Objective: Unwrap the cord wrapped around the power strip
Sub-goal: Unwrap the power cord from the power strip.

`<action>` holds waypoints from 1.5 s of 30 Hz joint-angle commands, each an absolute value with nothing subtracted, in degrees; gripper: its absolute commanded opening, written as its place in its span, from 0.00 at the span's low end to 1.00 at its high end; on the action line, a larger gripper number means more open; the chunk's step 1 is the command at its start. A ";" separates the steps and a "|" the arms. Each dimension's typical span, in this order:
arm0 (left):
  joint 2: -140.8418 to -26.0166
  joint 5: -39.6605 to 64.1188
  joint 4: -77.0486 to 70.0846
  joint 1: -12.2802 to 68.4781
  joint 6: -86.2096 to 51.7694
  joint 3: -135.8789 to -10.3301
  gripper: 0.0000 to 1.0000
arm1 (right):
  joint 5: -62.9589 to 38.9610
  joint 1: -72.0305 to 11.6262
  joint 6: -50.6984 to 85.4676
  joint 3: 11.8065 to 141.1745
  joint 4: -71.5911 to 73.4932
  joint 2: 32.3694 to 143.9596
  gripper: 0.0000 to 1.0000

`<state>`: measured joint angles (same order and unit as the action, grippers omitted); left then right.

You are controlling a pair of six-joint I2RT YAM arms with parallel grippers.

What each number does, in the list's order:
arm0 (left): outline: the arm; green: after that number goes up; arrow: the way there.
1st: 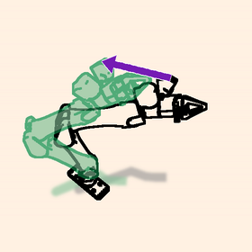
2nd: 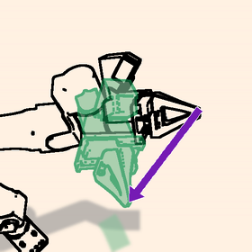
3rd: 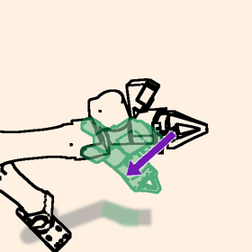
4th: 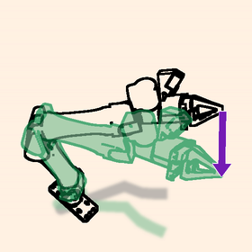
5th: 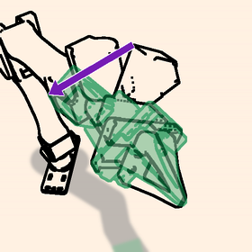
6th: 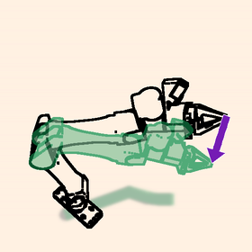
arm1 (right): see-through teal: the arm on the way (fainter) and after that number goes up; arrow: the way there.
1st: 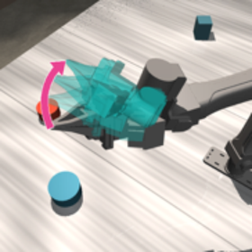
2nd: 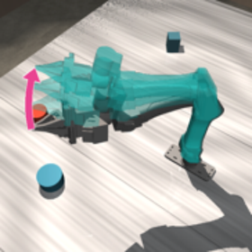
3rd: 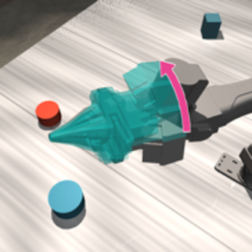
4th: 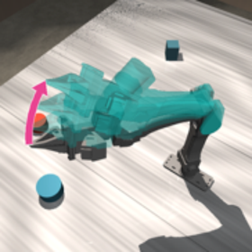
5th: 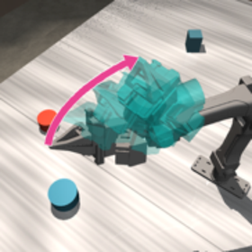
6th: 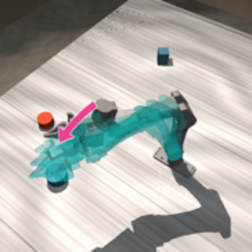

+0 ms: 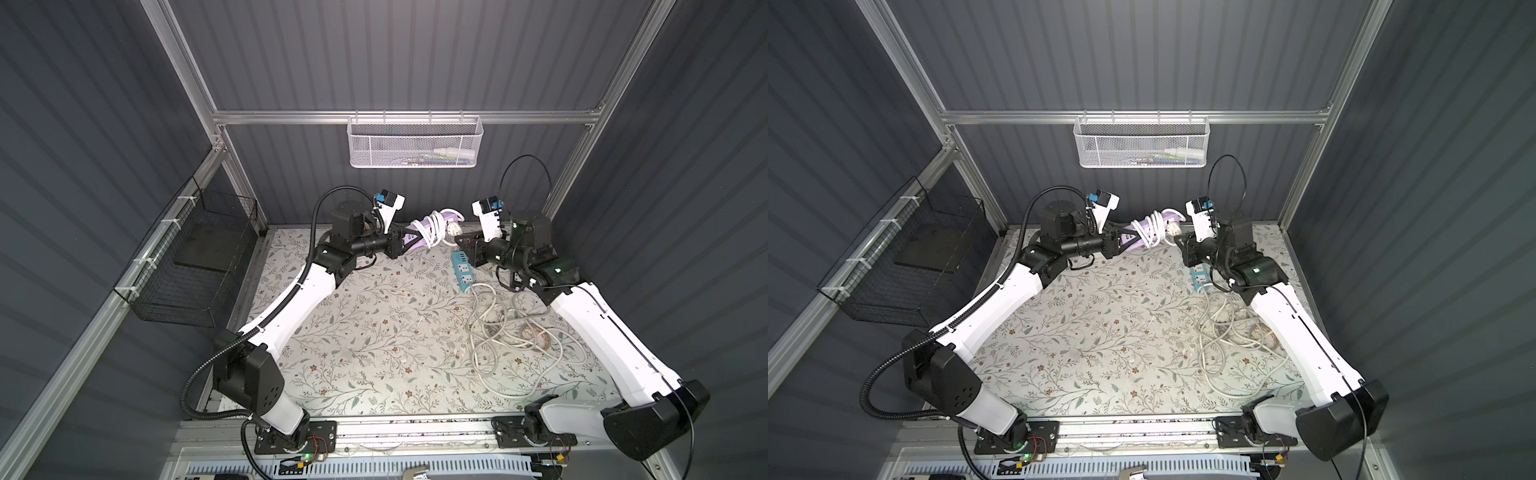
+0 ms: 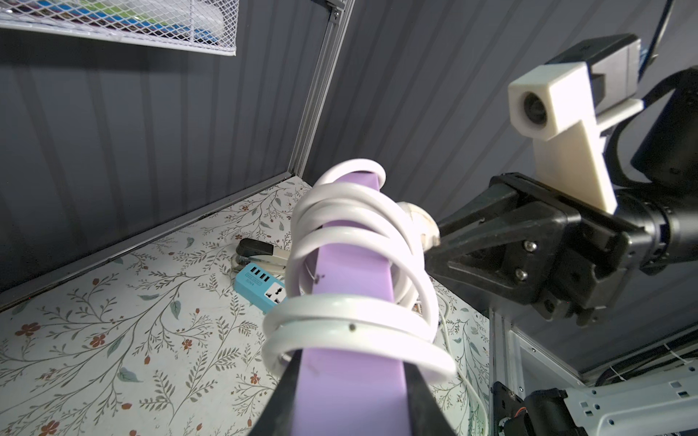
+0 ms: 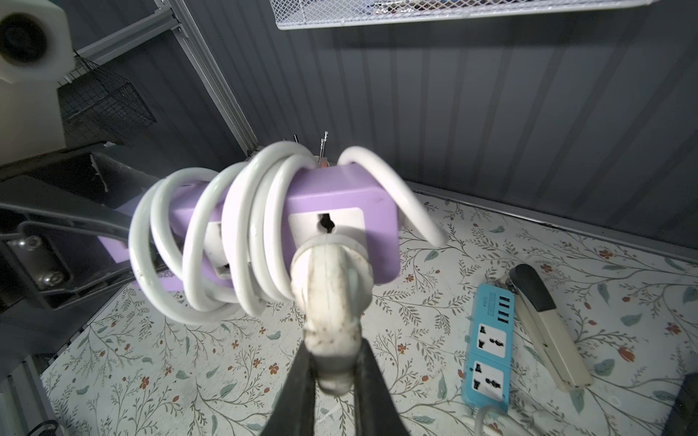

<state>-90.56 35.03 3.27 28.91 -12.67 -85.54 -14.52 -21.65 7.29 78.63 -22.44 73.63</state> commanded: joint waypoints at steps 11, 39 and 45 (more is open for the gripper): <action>-90.66 30.72 2.46 26.89 -12.04 -85.75 0.00 | -10.78 -32.25 9.39 79.02 -19.65 74.52 0.00; -87.21 30.21 -1.98 26.02 -13.66 -83.06 0.00 | -23.62 -21.31 33.90 51.04 12.98 65.52 0.00; -86.58 31.98 -3.08 26.01 -14.24 -82.84 0.00 | -22.99 -20.94 39.58 48.17 20.96 72.03 0.00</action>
<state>-89.71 31.46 2.92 26.17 -13.56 -82.56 -22.72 -21.12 35.40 49.32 14.13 69.30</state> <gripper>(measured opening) 0.328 0.056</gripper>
